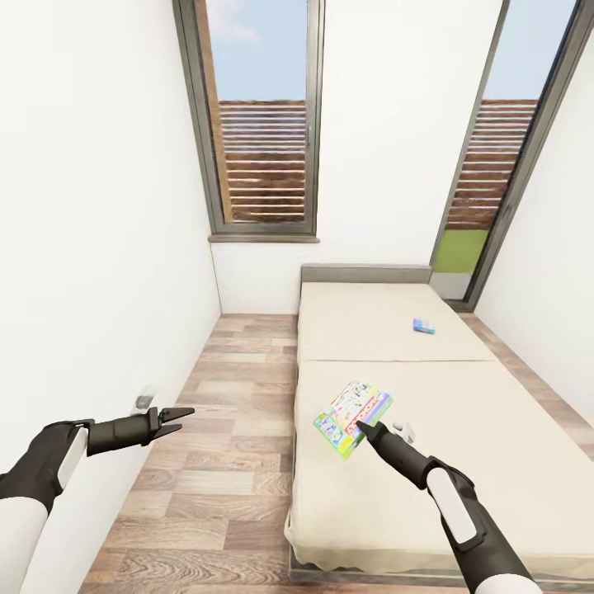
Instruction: Put all the toys in the child's room - the three board games (two on the bed and one on the table), the two jigsaw puzzles on the table, and the tennis ball on the table - inside the toy box on the table in the child's room.
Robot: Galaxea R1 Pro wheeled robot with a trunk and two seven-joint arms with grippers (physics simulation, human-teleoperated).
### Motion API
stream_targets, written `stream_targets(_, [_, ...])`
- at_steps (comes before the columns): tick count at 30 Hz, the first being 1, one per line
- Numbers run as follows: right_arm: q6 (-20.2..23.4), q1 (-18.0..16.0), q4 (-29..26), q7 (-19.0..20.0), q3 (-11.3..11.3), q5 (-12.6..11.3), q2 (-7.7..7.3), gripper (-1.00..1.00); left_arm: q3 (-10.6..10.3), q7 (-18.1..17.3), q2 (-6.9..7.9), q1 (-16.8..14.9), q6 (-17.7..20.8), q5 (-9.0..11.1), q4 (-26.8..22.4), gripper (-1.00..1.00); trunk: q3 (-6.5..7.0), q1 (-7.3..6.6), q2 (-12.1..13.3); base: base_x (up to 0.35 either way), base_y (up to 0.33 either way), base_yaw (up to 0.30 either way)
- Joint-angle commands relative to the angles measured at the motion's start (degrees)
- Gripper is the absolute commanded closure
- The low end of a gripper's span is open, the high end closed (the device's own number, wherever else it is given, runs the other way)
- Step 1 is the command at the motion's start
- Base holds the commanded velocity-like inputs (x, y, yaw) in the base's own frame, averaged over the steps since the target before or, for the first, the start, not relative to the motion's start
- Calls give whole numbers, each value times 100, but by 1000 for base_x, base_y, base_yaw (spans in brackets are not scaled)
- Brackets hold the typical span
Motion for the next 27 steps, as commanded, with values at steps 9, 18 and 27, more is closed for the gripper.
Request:
stream_targets(9, [47, -4, 0, 7, -14, -34, -4, 100, -3, -6, 1, -3, 35, 15, 1, -100, 153, -197, 355, 0, 0, 0])
stream_targets(18, [10, -25, -12, 11, -13, -19, 0, 100, -4, -8, 7, -2, 34, 14, 1, -100, 374, -394, 716, 0, 0, 0])
stream_targets(27, [-14, -30, -19, 10, -5, -19, -2, 100, -5, -1, 7, -2, 34, 8, 1, -100, 543, -592, 1077, 0, 0, 0])
